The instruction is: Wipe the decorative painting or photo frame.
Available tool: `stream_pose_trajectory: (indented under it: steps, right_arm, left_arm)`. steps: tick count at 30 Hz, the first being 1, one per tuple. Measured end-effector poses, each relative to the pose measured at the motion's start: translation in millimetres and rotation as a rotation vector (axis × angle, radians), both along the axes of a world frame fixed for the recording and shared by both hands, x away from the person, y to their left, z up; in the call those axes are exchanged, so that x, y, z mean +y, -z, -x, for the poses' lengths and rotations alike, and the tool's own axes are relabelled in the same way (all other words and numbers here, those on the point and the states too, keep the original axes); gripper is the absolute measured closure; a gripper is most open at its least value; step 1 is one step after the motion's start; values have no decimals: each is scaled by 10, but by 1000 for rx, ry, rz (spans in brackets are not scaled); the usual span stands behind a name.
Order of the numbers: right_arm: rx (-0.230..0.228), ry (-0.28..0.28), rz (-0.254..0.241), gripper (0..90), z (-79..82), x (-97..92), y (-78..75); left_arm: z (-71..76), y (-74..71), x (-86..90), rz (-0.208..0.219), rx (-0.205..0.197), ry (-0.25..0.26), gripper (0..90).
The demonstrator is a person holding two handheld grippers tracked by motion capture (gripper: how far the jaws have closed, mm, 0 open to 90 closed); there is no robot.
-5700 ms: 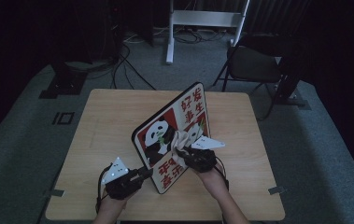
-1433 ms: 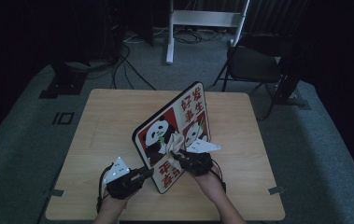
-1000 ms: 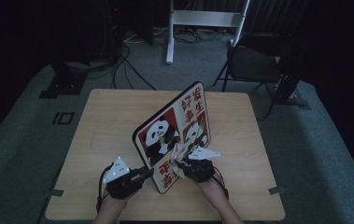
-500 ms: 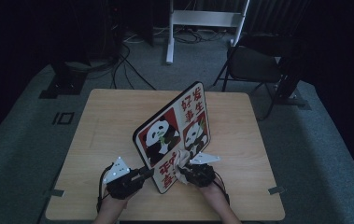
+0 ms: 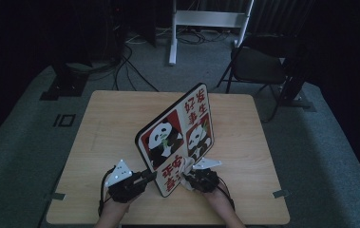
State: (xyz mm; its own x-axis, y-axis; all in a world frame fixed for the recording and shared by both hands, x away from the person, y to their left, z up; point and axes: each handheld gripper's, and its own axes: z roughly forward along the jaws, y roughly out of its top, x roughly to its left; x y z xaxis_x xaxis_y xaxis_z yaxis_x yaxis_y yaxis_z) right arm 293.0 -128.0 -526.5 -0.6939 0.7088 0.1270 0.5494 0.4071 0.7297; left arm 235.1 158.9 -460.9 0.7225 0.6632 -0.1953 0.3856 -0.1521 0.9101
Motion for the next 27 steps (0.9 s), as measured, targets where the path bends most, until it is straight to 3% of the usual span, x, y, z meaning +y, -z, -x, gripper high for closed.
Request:
stream_pose_trajectory:
  steps: [5,8,12,14,17,27]
  right_arm:
    - [9,-1,-4,770,0,-13,-4]
    - [-13,-14,-57,770,19,-15,-165]
    - [-97,-28,-125,771,31,16,-542]
    - [-115,-32,-137,770,32,25,-620]
    - [-201,-56,-193,771,30,83,-1027]
    - [-353,-91,-253,770,-42,304,-1761]
  left_arm:
    - [-2,-1,1,-1,1,2,778]
    - [-4,2,2,2,1,2,778]
    - [-6,3,4,3,2,3,778]
    - [-5,2,1,2,1,0,778]
    - [-6,4,2,3,2,1,778]
    - [-11,4,4,6,2,2,778]
